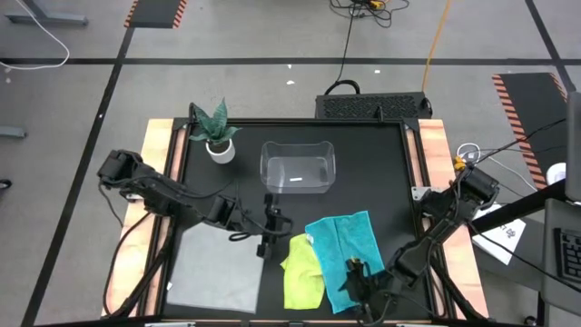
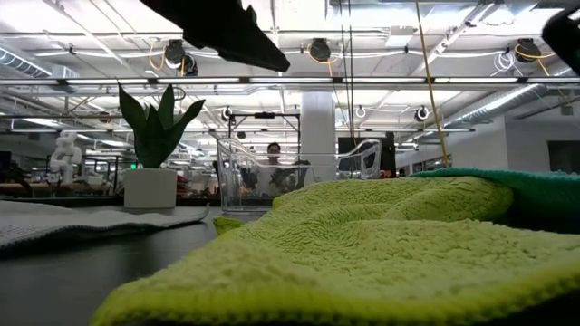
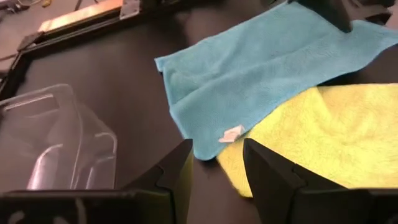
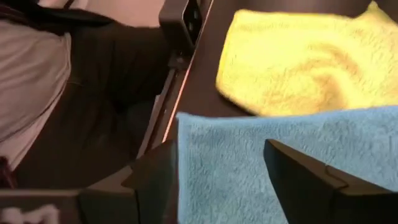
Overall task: Fold microfiber towels
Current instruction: Fold the blue towel
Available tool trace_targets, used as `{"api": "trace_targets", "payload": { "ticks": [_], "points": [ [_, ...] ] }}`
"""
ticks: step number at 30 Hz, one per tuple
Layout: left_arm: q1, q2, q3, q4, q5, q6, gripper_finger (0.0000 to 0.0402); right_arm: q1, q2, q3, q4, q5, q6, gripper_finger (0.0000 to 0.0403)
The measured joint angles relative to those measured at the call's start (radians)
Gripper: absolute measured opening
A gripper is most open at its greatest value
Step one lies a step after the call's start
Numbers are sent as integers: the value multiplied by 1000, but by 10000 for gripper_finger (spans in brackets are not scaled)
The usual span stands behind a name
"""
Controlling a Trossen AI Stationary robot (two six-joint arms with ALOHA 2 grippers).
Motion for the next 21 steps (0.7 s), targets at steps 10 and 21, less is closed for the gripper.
{"api": "trace_targets", "payload": {
  "ticks": [10,21],
  "points": [
    [43,-1,0,12,2,13,143,20,58,0,67,2,39,249],
    [72,-1,1,43,87,18,143,-11,134,0,56,42,76,249]
  ]
}}
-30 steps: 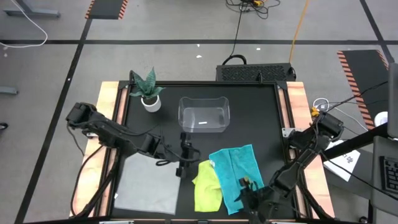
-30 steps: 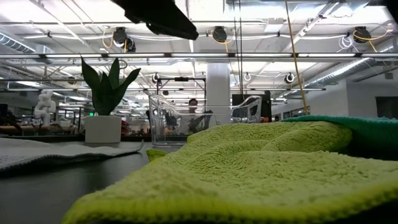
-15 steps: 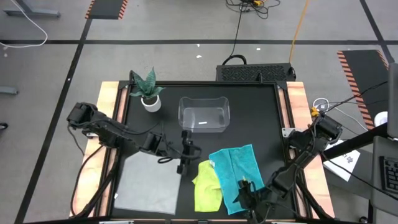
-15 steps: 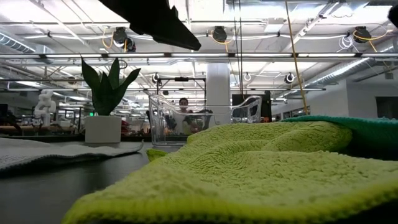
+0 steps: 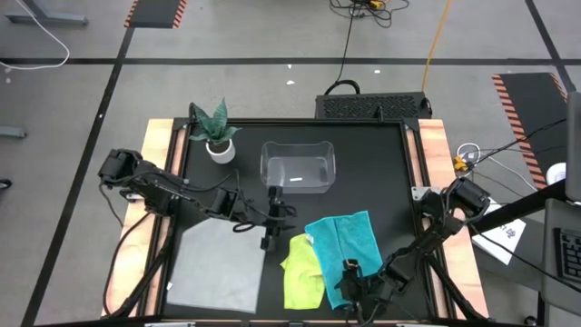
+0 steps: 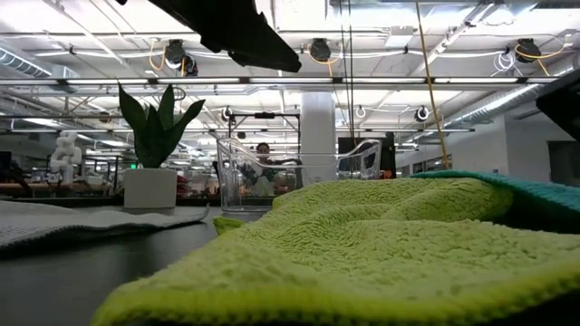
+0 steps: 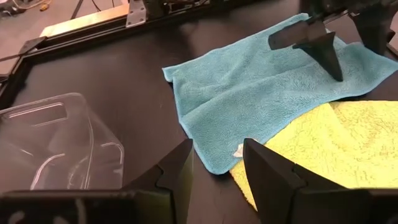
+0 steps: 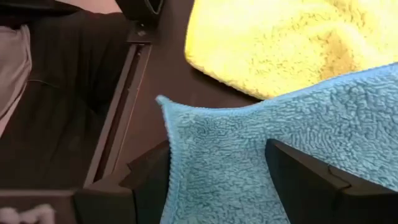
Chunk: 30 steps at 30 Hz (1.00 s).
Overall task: Fold microfiber towels
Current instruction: Fold the blue towel
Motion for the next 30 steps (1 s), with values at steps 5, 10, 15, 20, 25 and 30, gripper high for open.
{"api": "trace_targets", "payload": {
  "ticks": [5,10,15,20,25,30],
  "points": [
    [0,0,0,0,0,7,143,2,0,0,10,11,2,231],
    [0,0,0,0,-3,20,143,5,0,0,33,39,-15,193],
    [0,0,0,0,38,22,143,42,-32,0,34,152,-72,97],
    [0,20,2,8,94,25,143,97,-89,0,1,244,-126,10],
    [8,85,2,20,110,43,143,131,-135,0,-63,325,-103,4],
    [31,162,2,18,141,59,143,124,-121,0,2,225,-114,14]
  ]
}}
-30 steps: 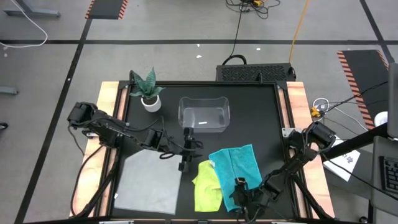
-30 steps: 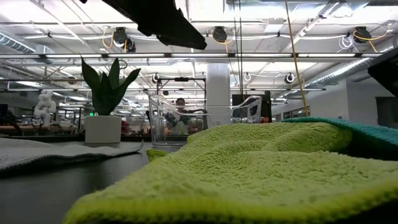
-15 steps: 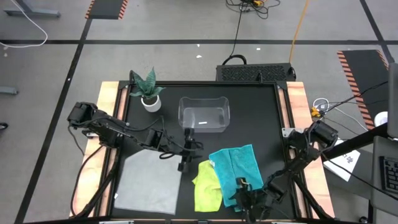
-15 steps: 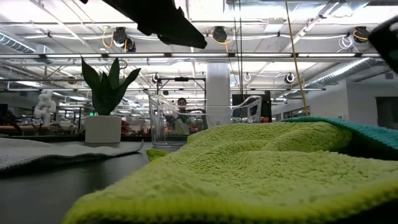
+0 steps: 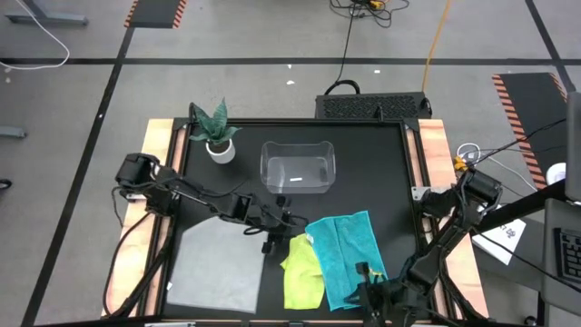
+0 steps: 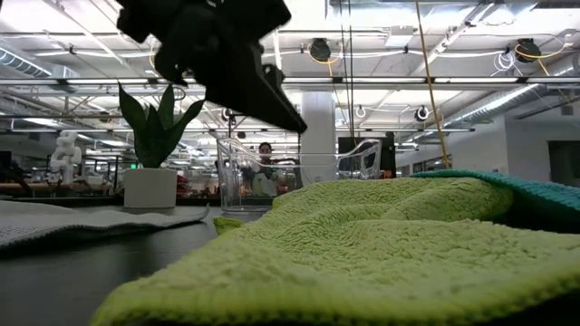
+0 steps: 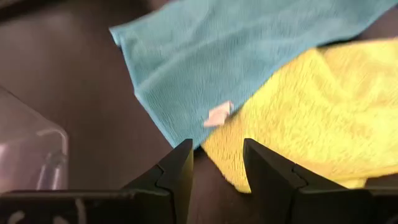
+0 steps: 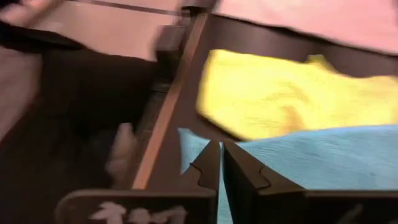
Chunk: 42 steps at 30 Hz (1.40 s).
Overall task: Fold microfiber towels
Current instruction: Fold the blue towel
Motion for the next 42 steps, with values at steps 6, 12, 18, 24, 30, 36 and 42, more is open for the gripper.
{"api": "trace_targets", "payload": {
  "ticks": [6,12,18,24,30,36,42],
  "points": [
    [38,15,-1,13,5,-28,143,-11,20,0,151,-85,-80,45],
    [36,-2,-1,21,11,-34,143,-11,32,0,158,-136,-32,69],
    [33,-7,-2,28,10,-31,143,-26,35,0,122,-142,-11,158],
    [37,-7,-2,32,10,-18,143,-72,75,0,67,-200,60,230],
    [38,-7,-2,34,8,-3,143,-93,102,0,58,-215,74,237],
    [39,-7,-2,34,7,0,143,-93,119,0,60,-215,77,225],
    [40,-7,-2,34,7,0,143,-112,161,0,75,-214,81,210]
  ]
}}
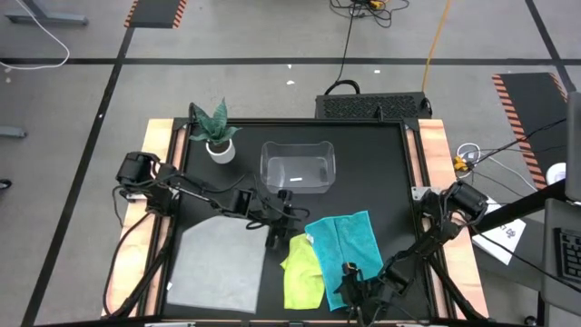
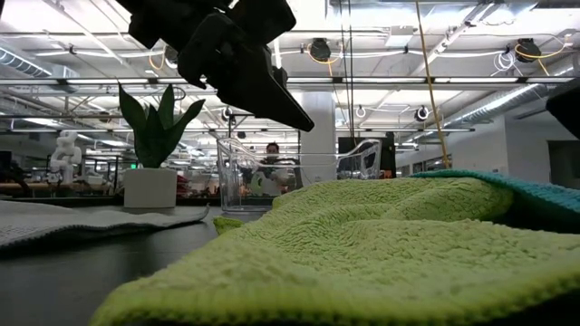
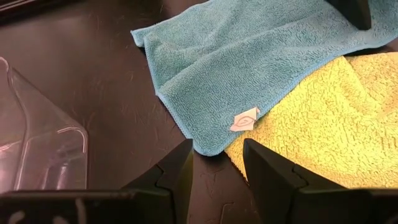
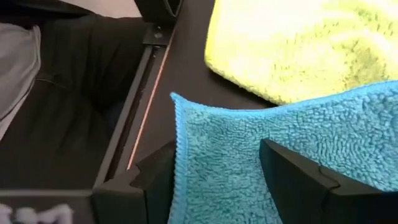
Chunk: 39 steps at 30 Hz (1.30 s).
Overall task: Fold microfiber towels
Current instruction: Fold the blue towel
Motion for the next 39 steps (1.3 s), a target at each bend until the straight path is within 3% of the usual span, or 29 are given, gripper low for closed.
{"api": "trace_targets", "payload": {
  "ticks": [6,12,14,24,34,39],
  "points": [
    [0,0,0,0,0,2,143,-3,0,0,8,60,-2,172],
    [0,0,0,-39,0,59,143,13,0,0,21,73,-39,34],
    [0,0,0,-65,0,83,143,23,-7,0,23,83,-65,11],
    [-15,1,0,-73,1,198,143,56,-139,0,23,214,-200,2],
    [-46,147,1,125,90,263,153,55,-180,0,9,302,-295,1],
    [-50,179,1,203,-35,285,191,58,-212,0,13,327,-335,0]
  ]
}}
